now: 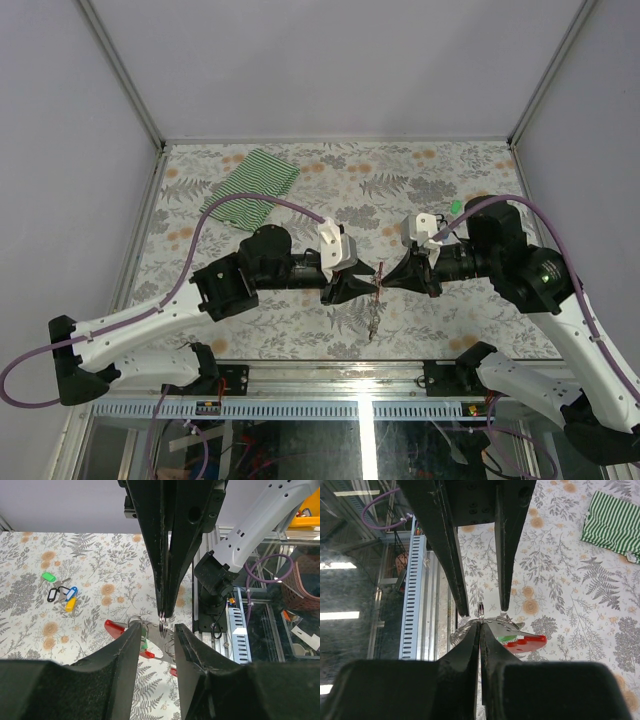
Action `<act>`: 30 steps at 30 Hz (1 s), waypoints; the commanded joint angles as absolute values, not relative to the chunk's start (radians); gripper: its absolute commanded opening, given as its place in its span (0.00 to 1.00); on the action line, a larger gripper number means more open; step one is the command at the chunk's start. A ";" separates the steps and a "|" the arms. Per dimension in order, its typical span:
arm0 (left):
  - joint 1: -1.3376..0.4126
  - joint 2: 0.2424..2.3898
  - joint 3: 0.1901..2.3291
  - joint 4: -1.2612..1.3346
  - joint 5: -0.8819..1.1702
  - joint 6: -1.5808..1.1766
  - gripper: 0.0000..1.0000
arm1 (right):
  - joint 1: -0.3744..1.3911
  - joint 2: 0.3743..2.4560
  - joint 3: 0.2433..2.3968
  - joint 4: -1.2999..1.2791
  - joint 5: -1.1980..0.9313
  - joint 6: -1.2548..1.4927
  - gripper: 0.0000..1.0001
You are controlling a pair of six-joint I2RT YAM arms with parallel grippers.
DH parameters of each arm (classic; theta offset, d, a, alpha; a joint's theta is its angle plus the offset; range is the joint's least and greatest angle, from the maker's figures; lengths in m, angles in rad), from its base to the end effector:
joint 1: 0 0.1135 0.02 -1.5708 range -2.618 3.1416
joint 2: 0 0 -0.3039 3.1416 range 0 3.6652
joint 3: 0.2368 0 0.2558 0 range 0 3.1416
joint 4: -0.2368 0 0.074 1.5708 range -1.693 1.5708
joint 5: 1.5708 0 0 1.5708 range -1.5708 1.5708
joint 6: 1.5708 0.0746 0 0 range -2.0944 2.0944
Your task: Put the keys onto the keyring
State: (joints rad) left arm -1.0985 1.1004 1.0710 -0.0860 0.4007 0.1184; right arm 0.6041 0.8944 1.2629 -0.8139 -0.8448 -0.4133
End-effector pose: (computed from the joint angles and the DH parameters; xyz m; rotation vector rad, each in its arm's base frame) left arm 0.0989 -0.2575 0.4206 1.2714 1.2663 -1.0567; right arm 0.0931 0.1320 0.4428 -1.4005 1.4018 0.9675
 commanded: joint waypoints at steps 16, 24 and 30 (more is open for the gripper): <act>-1.094 1.132 1.153 -0.130 0.443 0.161 0.23 | 0.606 0.900 1.278 -0.795 -0.916 -0.425 0.00; -1.095 1.125 1.157 -0.130 0.441 0.162 0.00 | 0.606 0.893 1.270 -0.777 -0.918 -0.420 0.00; -1.091 1.068 1.086 0.004 0.417 0.095 0.00 | 0.607 0.826 1.248 -0.634 -0.898 -0.344 0.23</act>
State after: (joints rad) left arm -1.0985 1.1252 1.1183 -0.1429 0.4301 0.1440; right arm 0.6041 0.8909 1.2545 -0.7959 -0.8772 -0.4015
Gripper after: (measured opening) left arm 0.019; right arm 0.157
